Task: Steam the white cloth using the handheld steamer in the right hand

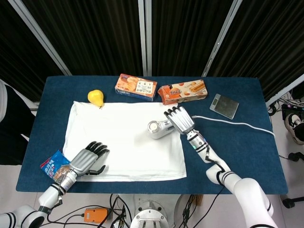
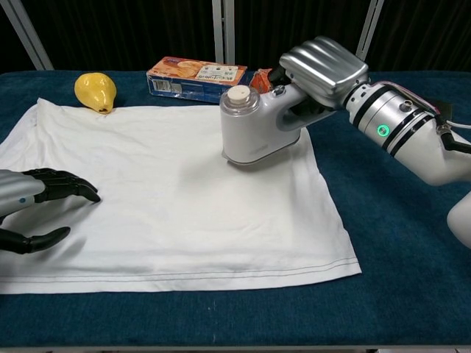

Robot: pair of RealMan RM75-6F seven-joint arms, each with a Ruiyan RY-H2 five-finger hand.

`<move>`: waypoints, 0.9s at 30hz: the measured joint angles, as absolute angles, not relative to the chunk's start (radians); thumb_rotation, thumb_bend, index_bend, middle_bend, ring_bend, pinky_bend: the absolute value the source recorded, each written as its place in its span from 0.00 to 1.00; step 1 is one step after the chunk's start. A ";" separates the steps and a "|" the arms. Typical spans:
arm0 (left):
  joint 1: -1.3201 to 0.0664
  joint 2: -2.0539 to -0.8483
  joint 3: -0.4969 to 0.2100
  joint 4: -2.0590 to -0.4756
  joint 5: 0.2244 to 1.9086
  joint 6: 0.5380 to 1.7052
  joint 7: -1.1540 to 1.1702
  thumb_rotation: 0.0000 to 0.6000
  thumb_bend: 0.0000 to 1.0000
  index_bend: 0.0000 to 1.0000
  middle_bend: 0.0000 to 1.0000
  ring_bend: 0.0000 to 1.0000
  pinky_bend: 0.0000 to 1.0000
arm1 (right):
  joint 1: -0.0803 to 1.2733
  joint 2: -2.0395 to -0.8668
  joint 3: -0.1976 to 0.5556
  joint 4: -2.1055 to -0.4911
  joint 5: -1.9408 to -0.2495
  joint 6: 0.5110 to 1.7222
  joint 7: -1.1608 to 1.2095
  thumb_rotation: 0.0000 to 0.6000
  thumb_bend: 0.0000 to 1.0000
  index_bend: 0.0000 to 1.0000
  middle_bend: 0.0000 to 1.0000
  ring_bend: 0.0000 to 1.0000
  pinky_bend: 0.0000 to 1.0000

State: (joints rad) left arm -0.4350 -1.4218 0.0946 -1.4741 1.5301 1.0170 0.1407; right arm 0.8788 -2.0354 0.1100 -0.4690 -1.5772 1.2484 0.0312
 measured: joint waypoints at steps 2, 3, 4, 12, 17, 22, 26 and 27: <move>-0.435 -1.421 0.095 -1.474 1.529 1.018 0.143 0.34 0.36 0.14 0.10 0.00 0.00 | 0.887 -2.059 0.106 -0.437 -1.582 1.244 0.031 1.00 0.89 0.84 0.75 0.73 0.83; -0.435 -1.422 0.095 -1.474 1.528 1.018 0.144 0.35 0.36 0.14 0.10 0.00 0.00 | 0.889 -2.071 0.105 -0.421 -1.583 1.242 0.035 1.00 0.89 0.84 0.75 0.73 0.83; -0.435 -1.422 0.095 -1.473 1.528 1.018 0.144 0.35 0.36 0.14 0.10 0.00 0.00 | 0.892 -2.083 0.103 -0.404 -1.584 1.239 0.043 1.00 0.89 0.84 0.75 0.73 0.83; -0.435 -1.428 0.098 -1.464 1.524 1.015 0.141 0.34 0.36 0.14 0.10 0.00 0.00 | 0.884 -2.156 0.064 -0.281 -1.605 1.235 0.167 1.00 0.89 0.86 0.76 0.75 0.85; -0.437 -1.431 0.098 -1.461 1.525 1.016 0.140 0.34 0.36 0.14 0.10 0.00 0.00 | 0.864 -2.158 0.049 -0.274 -1.609 1.236 0.231 1.00 0.89 0.86 0.77 0.75 0.85; -0.439 -1.432 0.098 -1.463 1.526 1.016 0.142 0.34 0.36 0.14 0.10 0.00 0.00 | 0.845 -2.141 0.023 -0.288 -1.626 1.256 0.268 1.00 0.89 0.87 0.78 0.76 0.86; -0.440 -1.434 0.098 -1.464 1.525 1.015 0.144 0.35 0.36 0.14 0.10 0.00 0.00 | 0.829 -2.123 -0.001 -0.307 -1.647 1.290 0.293 1.00 0.89 0.87 0.78 0.77 0.86; -0.440 -1.434 0.098 -1.464 1.524 1.015 0.145 0.35 0.36 0.14 0.10 0.00 0.00 | 0.825 -2.118 -0.007 -0.312 -1.652 1.296 0.297 1.00 0.89 0.87 0.78 0.77 0.86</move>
State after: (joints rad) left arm -0.4403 -1.4337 0.0979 -1.4641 1.5238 1.0147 0.1450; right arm 0.8249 -2.1180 -0.0071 -0.3123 -1.6518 1.2957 0.2966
